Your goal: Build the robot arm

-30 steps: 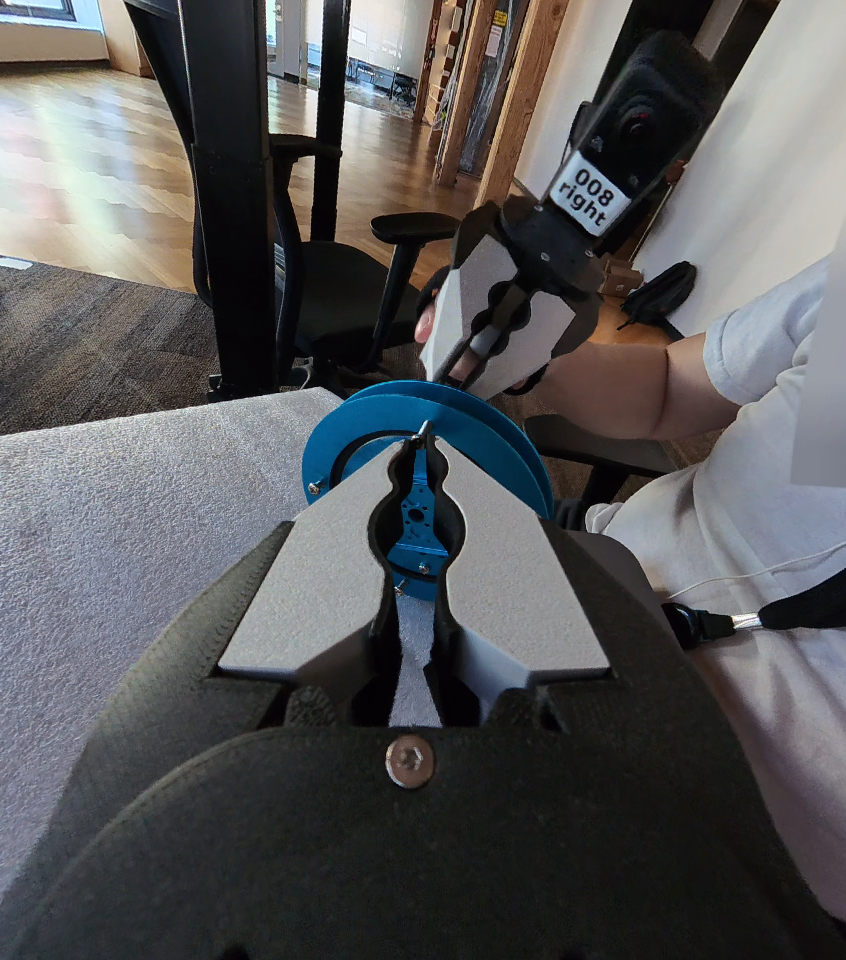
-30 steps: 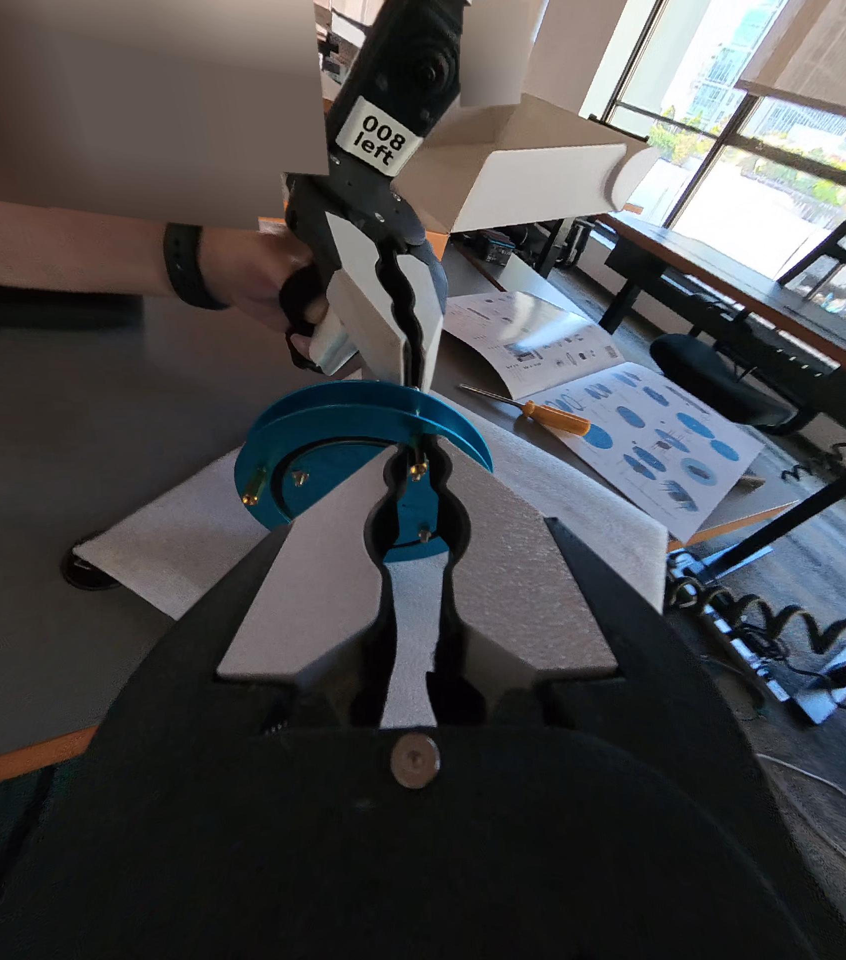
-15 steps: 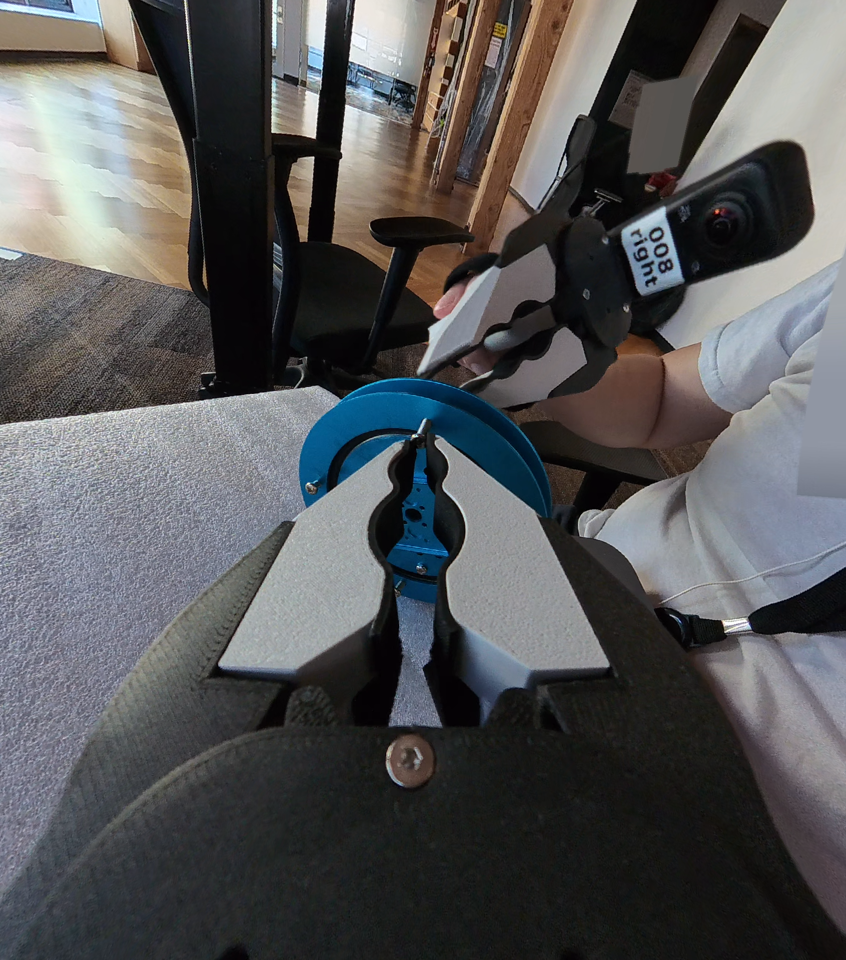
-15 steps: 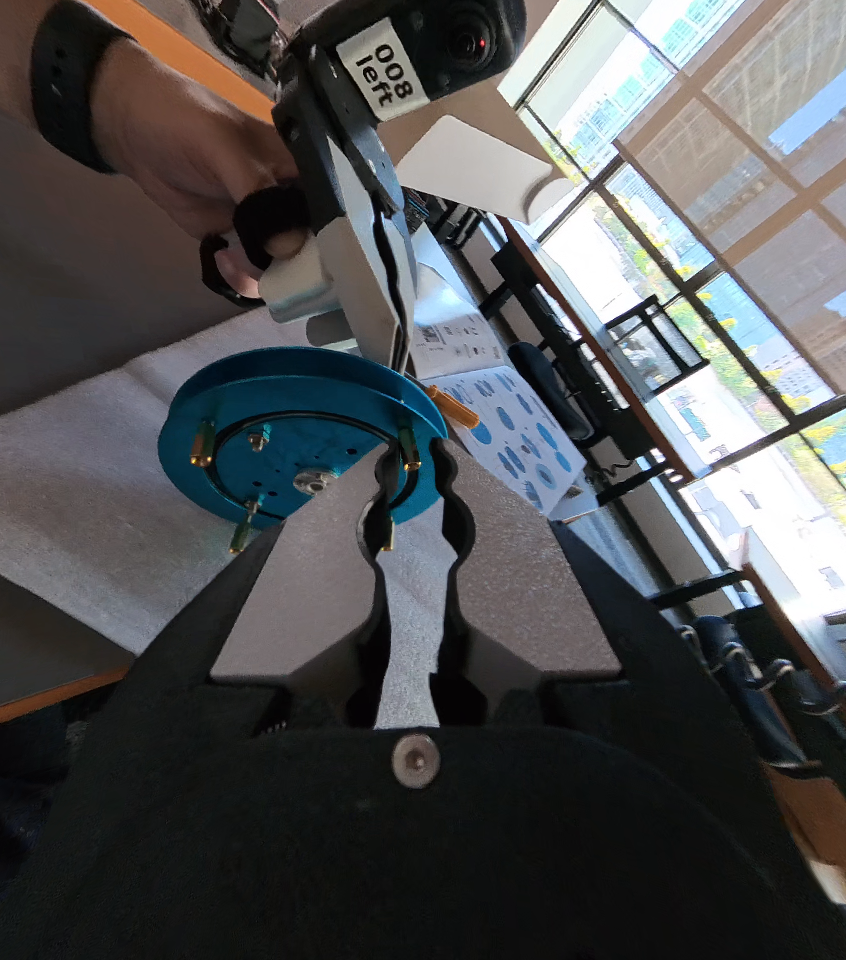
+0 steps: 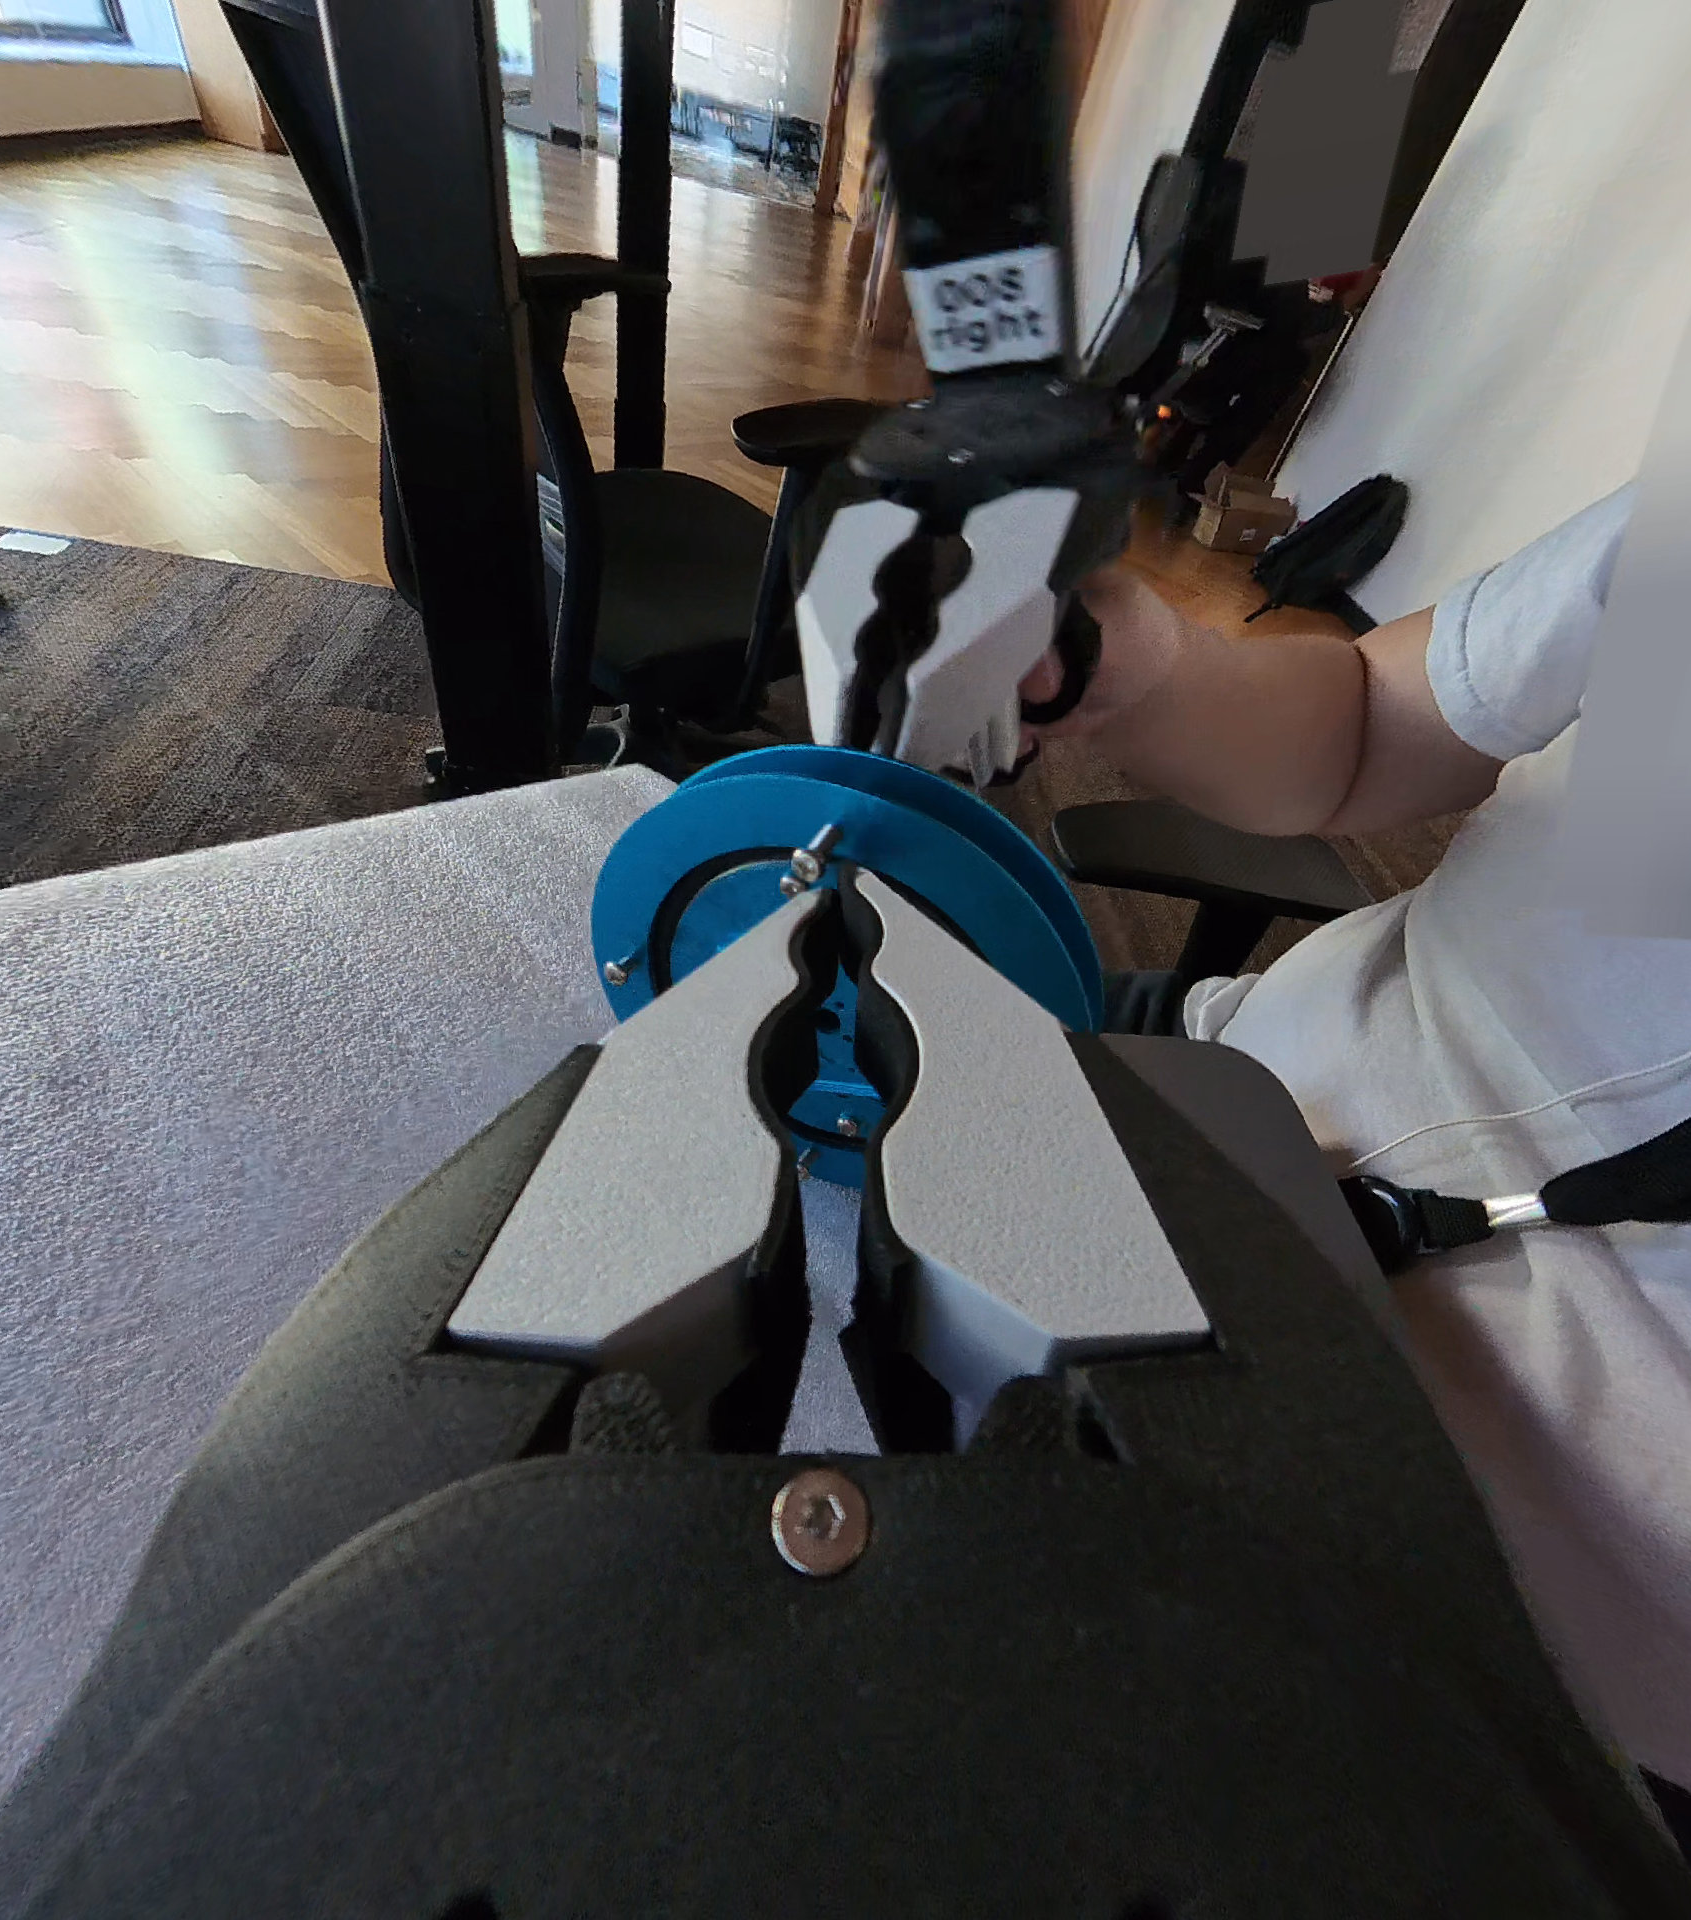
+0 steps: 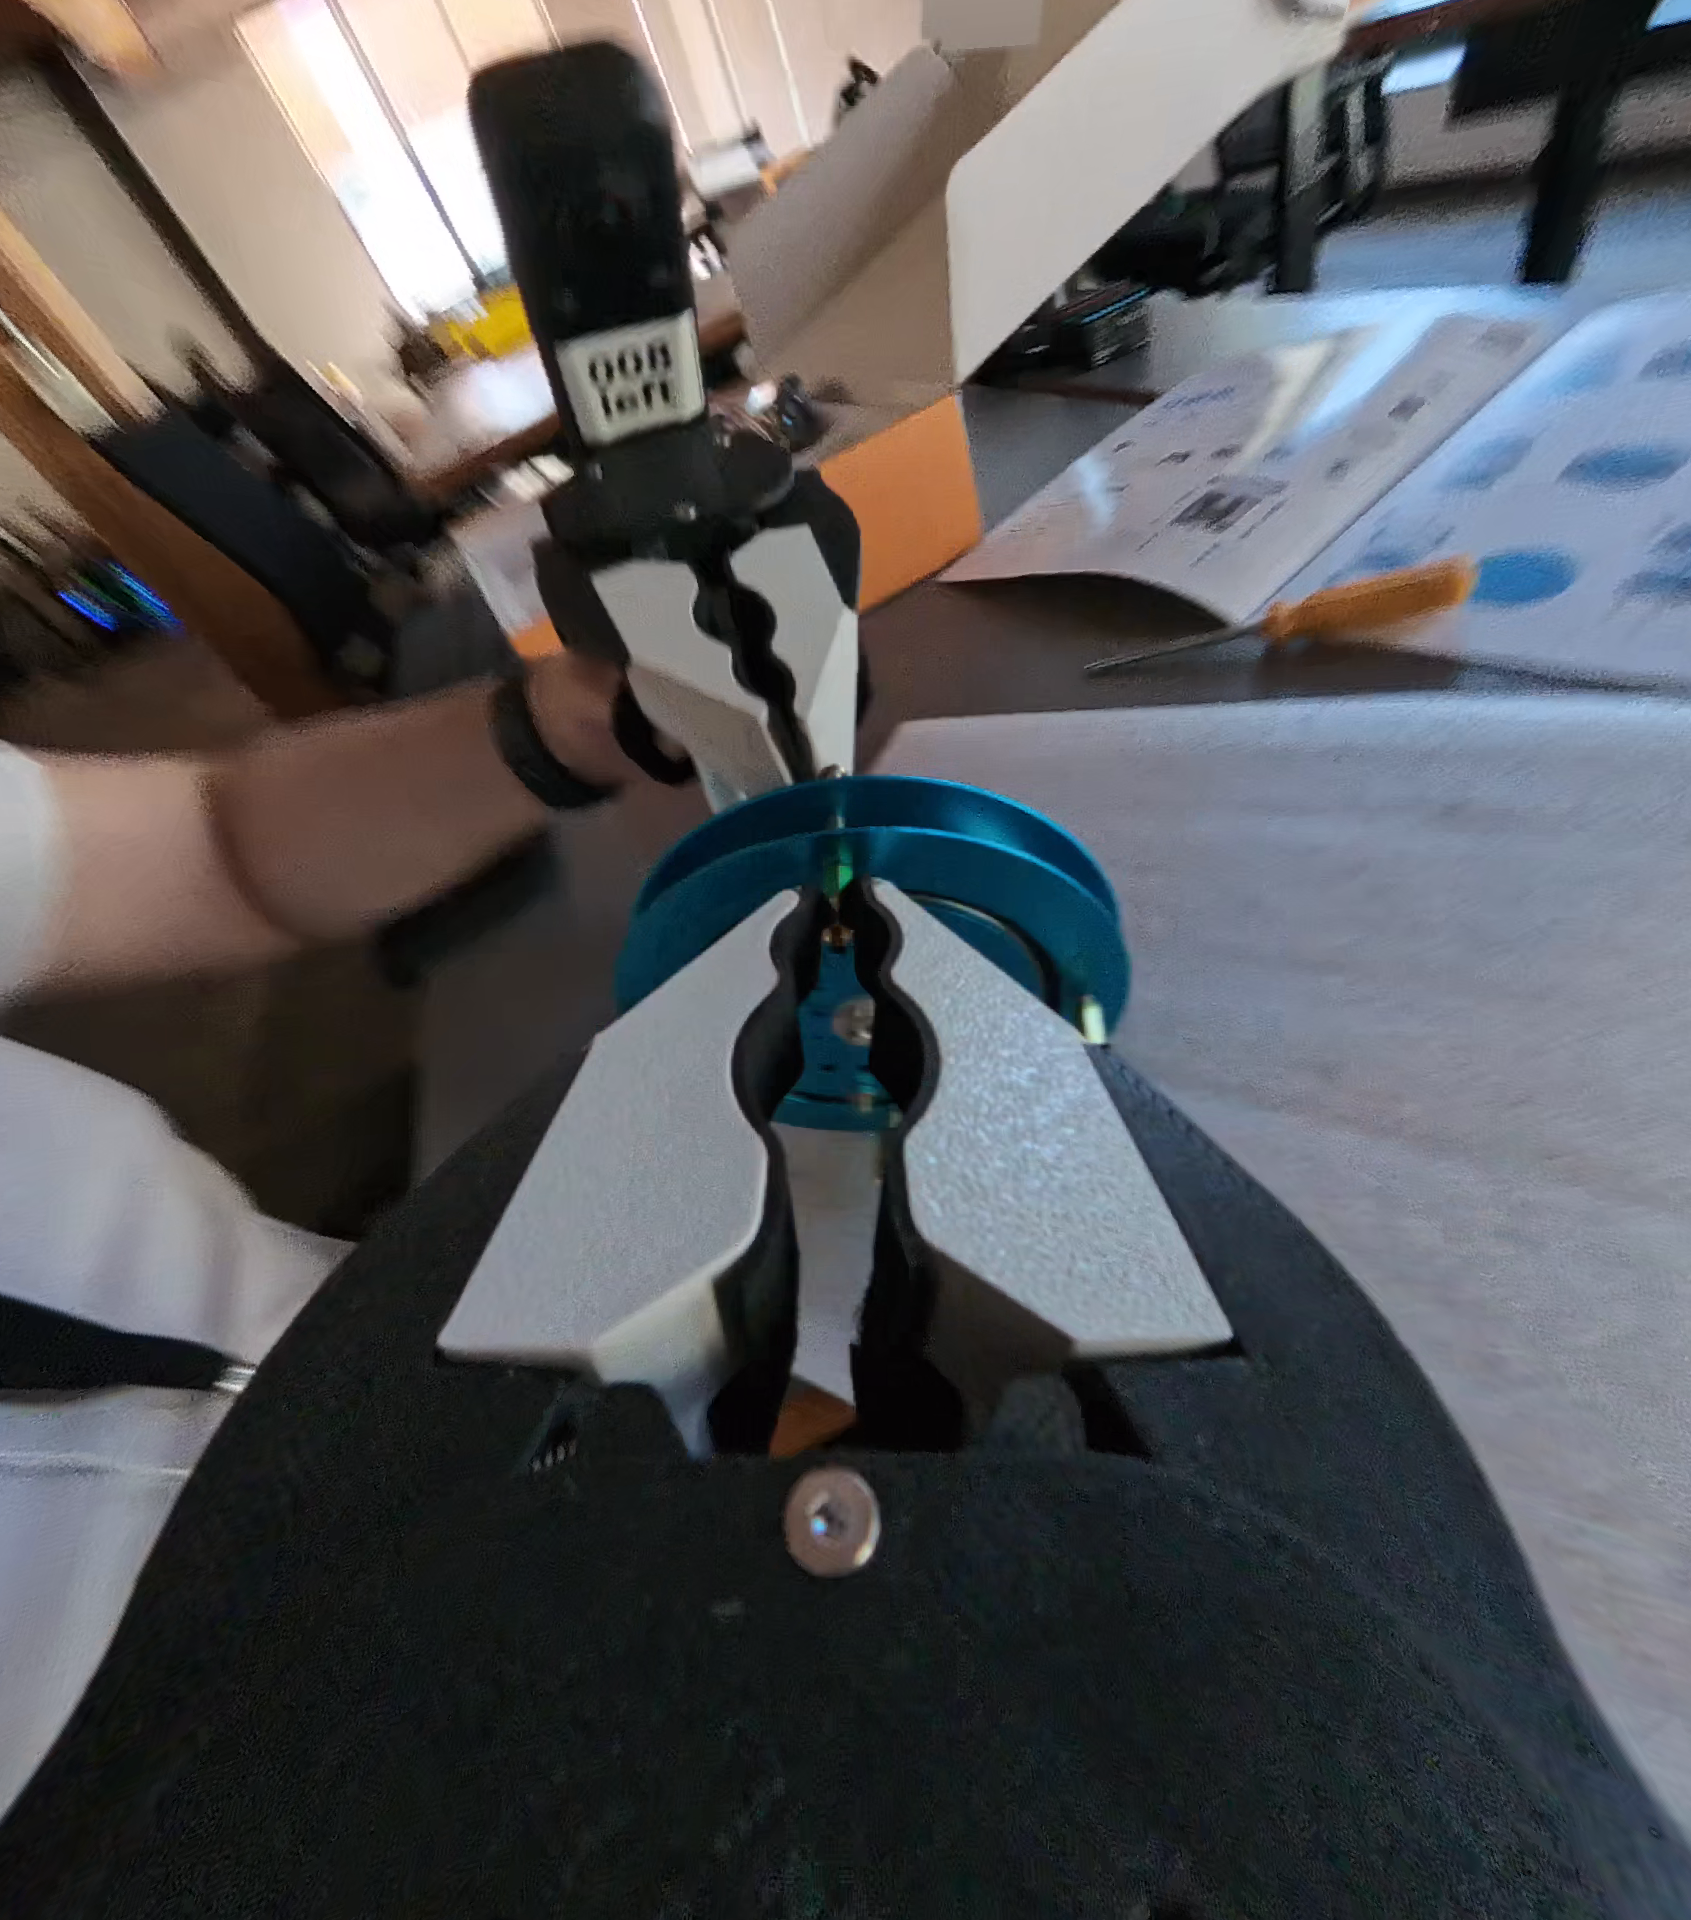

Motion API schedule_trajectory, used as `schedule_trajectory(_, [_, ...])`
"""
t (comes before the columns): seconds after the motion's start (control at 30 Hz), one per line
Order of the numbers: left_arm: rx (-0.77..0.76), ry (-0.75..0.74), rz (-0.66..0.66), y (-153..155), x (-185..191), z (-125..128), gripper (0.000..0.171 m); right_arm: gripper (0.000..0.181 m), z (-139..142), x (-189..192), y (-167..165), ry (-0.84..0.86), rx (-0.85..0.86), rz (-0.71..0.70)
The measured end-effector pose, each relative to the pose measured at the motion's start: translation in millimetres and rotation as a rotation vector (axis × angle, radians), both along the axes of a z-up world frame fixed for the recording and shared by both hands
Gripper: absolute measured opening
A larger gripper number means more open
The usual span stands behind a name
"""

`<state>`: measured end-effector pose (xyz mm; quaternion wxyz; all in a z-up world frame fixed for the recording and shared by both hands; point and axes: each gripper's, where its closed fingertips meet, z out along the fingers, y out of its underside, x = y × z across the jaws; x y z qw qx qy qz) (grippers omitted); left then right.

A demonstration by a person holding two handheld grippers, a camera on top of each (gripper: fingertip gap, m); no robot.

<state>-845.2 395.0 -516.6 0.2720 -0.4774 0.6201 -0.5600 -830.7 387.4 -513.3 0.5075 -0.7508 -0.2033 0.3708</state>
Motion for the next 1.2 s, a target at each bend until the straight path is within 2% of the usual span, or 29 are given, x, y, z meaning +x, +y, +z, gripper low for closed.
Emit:
schedule_trajectory(0.07, [0.060,0.040,0.003,-4,5,-12,0.000,0.004,0,-2,-1,0.219,-0.155,0.065])
schedule_trajectory(0.13, [0.056,0.020,0.024,-3,8,-11,0.000,0.004,0,4,2,0.296,-0.180,0.064])
schedule_trajectory(0.3, [-0.170,-0.008,0.033,11,2,4,0.000,0.004,-1,7,1,0.175,-0.083,0.041])
schedule_trajectory(0.37, [-0.312,-0.022,0.039,18,1,12,0.019,0.004,0,7,1,0.155,-0.066,0.042])
schedule_trajectory(0.43, [-0.427,-0.025,0.027,21,1,18,0.029,0.004,0,6,1,0.149,-0.056,0.043])
schedule_trajectory(0.47, [-0.457,-0.024,0.018,20,2,20,0.027,0.004,0,6,2,0.148,-0.054,0.042])
schedule_trajectory(0.6, [-0.393,0.031,0.040,16,8,6,0.022,0.004,-1,8,4,0.132,-0.034,0.023])
schedule_trajectory(0.7, [-0.398,0.018,0.022,12,10,8,0.004,0.004,-1,10,5,0.122,-0.030,0.014])
schedule_trajectory(0.87, [-0.401,0.028,0.012,10,11,6,0.004,0.004,-1,10,5,0.115,-0.028,0.017])
schedule_trajectory(1.0, [-0.338,0.023,0.025,9,11,5,0.003,0.004,-1,10,5,0.106,-0.026,0.022])
schedule_trajectory(1.1, [-0.222,0.009,0.025,7,8,5,0.004,0.004,-1,8,2,0.165,-0.084,0.046])
schedule_trajectory(1.2, [-0.173,-0.005,0.035,6,8,5,0.003,0.004,-1,8,2,0.345,-0.245,0.074])
